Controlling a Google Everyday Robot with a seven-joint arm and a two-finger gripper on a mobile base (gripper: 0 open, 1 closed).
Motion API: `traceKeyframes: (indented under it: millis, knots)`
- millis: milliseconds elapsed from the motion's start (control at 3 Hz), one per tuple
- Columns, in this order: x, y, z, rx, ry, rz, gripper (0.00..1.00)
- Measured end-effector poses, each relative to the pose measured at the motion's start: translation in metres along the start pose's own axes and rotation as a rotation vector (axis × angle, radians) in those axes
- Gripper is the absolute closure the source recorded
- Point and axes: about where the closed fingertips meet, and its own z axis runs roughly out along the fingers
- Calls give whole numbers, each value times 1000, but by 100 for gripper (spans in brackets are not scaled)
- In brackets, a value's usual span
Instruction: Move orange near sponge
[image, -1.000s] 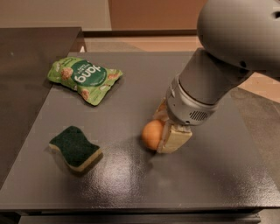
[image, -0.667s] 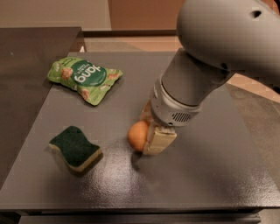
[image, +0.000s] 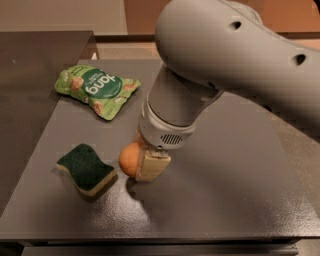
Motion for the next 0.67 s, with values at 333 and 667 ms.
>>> traceKeyframes:
  millis: [333,667]
  knots:
    - [-14,-1,13,-11,5,-6,100]
    - [-19,-2,25,-22,14,0,82]
